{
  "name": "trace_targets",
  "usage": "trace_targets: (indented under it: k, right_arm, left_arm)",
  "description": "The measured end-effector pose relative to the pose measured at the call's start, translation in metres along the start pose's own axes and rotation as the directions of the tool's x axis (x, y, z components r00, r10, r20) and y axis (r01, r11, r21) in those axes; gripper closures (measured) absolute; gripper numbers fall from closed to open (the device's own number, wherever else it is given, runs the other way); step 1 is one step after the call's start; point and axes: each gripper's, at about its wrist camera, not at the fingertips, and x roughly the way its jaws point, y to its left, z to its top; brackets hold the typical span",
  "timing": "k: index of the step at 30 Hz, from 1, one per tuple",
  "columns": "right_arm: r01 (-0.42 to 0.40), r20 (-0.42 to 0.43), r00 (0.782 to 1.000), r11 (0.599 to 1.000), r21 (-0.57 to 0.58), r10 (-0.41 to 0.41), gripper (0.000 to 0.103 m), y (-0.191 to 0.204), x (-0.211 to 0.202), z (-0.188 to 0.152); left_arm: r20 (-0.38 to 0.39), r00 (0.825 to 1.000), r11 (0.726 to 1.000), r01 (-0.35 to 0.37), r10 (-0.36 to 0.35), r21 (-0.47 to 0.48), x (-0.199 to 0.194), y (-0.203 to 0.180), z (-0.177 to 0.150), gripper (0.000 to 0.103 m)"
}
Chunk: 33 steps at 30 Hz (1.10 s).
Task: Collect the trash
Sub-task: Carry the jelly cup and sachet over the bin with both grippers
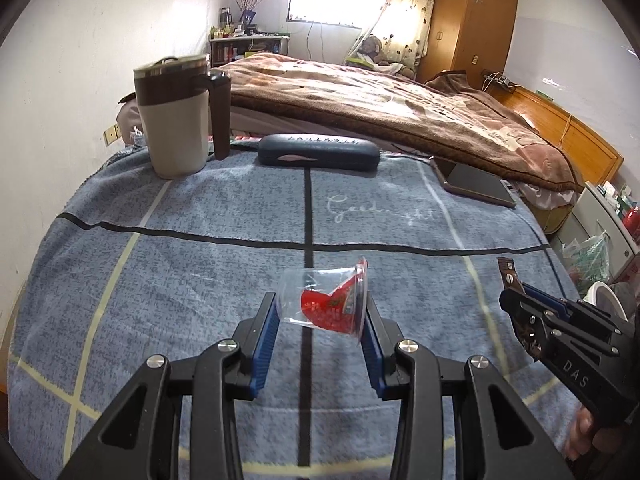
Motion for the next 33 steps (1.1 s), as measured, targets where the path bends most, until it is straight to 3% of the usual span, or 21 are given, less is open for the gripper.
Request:
trace_targets:
  k: [18,33]
  right_arm:
    - [0.026,0.113,0.993,0.999,0.045,-0.031,0.083,-0.036,-0.073,-0.01]
    - [0.112,0.189,0.973,0.988,0.104,-0.13,0.083,-0.091,-0.134,-0.033]
  left_arm:
    - [0.092,0.993,0.993,0.065,-0.074,0.102,-0.068,-0.068,-0.006,0.062]
    - [0.106,0.974,0.959,0.17,-0.198,0.229,-0.098,-0.156,-0.021,0.062]
